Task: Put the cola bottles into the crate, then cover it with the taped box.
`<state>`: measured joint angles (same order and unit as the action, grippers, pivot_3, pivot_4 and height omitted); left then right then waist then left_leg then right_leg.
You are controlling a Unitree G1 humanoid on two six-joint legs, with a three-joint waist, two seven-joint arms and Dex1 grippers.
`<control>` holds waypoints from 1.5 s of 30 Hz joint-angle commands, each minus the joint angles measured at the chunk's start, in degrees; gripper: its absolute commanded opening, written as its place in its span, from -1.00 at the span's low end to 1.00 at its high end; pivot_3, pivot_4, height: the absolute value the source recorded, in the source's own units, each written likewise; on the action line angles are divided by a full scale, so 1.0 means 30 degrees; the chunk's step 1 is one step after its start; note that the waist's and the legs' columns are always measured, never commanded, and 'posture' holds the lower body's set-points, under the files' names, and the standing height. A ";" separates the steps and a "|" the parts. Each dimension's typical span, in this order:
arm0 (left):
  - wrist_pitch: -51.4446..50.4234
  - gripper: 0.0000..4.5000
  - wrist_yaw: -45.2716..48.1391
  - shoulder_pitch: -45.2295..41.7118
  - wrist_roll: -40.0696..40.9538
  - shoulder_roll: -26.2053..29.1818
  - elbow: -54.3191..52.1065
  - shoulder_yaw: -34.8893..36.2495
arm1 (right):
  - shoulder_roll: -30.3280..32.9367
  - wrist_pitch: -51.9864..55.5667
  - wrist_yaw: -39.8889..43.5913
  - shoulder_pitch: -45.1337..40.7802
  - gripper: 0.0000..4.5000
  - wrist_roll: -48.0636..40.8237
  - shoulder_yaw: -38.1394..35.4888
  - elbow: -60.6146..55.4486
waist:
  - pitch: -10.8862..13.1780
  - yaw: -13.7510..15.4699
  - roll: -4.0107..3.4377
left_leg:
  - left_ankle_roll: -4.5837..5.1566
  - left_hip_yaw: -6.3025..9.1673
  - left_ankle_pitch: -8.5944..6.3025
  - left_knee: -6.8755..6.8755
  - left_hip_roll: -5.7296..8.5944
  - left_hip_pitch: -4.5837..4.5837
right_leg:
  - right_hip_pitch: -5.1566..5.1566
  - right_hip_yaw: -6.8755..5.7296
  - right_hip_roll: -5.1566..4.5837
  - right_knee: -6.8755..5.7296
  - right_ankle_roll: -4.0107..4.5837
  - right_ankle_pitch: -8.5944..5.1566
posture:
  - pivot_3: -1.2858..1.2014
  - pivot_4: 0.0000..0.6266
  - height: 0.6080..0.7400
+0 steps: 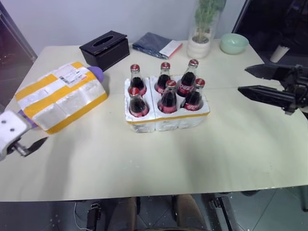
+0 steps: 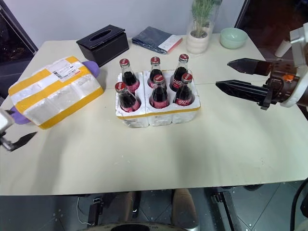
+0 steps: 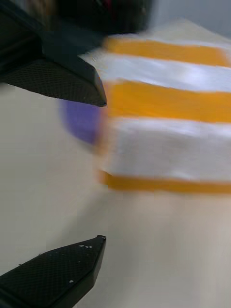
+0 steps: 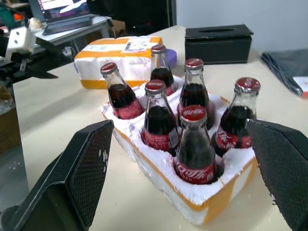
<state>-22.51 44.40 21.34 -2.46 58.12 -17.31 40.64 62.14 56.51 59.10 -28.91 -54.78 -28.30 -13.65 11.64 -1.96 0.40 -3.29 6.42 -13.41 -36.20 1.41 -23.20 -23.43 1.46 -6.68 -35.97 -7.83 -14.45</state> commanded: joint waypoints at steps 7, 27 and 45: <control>0.2673 1.00 -0.7912 -0.4343 -0.5733 -0.1213 0.5574 -0.6041 | 0.0095 -0.0411 0.0414 0.0228 0.99 -0.1150 -0.0177 -0.1407 | -0.0008 0.0462 0.0015 | -0.0003 -0.0002 0.0001 0.0011 -0.0007 -0.0040 | -0.0040 -0.0018 0.0001 -0.0022 -0.0091 0.0047 | 0.03 -0.52 1.00; 0.8206 0.76 -1.3600 -1.4978 -0.8158 -0.2557 1.9880 -1.3506 | 0.1343 0.0622 -0.0793 0.1717 1.00 -0.4085 -0.3075 -0.3404 | -0.0047 0.0439 0.0060 | -0.0002 0.0003 0.0002 -0.0013 -0.0003 -0.0012 | -0.0015 -0.0026 0.0003 -0.0063 -0.0124 0.0067 | 0.03 -0.52 1.00; 0.9384 -0.85 -1.2375 -1.5295 -0.6006 -0.0632 1.7310 -1.2091 | 0.2166 -0.0432 0.0216 0.3346 1.00 -0.1999 -0.2133 -0.2620 | -0.0061 0.0458 0.0076 | -0.0004 0.0003 0.0003 -0.0010 -0.0001 -0.0012 | -0.0013 -0.0025 -0.0002 -0.0066 -0.0125 0.0068 | 0.03 -0.52 1.00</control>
<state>3.90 5.21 -23.81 -23.41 53.18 39.71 0.86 67.15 57.36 58.36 -19.46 -63.21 -34.44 -21.28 11.46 -0.58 0.63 -3.30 6.44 -13.40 -36.23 1.41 -23.27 -23.49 1.38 -6.69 -36.17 -8.20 -14.25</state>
